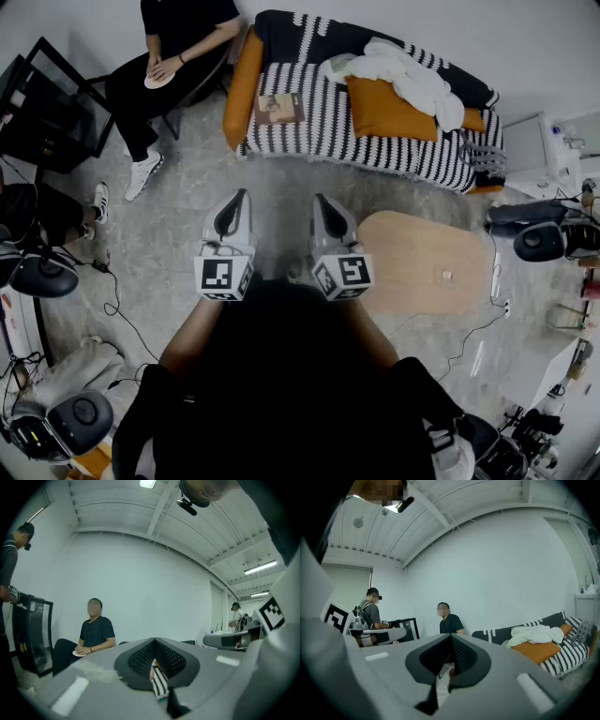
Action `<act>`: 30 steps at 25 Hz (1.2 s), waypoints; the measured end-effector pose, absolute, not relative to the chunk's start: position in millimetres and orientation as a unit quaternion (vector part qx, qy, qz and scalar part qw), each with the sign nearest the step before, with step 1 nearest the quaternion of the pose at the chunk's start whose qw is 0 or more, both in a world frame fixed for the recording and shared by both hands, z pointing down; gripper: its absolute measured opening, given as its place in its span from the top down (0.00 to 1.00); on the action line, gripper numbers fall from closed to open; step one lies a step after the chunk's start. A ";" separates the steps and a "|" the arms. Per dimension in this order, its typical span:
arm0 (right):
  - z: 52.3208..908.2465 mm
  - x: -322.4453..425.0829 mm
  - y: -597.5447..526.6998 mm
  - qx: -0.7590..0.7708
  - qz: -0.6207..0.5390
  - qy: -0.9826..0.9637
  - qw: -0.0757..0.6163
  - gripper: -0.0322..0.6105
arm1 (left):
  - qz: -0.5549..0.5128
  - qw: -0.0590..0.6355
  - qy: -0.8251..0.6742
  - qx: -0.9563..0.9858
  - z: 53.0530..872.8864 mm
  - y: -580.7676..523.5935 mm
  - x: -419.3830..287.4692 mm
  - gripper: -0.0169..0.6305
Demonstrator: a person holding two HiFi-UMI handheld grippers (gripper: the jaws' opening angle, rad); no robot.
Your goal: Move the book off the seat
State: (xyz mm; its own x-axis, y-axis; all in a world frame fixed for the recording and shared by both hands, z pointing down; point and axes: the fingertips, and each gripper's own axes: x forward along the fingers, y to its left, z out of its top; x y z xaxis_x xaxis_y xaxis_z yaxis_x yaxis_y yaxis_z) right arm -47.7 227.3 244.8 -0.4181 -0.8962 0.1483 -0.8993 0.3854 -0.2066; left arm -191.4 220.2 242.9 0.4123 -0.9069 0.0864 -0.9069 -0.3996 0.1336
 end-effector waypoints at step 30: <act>252.2 -112.8 218.0 0.552 0.139 -0.822 0.001 0.94 | -0.003 0.086 -0.524 0.847 252.7 213.8 -256.8 0.96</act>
State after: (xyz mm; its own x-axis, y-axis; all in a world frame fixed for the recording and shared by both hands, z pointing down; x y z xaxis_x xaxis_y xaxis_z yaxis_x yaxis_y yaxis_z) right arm -112.8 218.0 252.2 -0.3916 -0.9069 0.1552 -0.9075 0.3529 -0.2277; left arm -256.8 213.8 252.7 0.4508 -0.8886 0.0847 -0.8876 -0.4362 0.1480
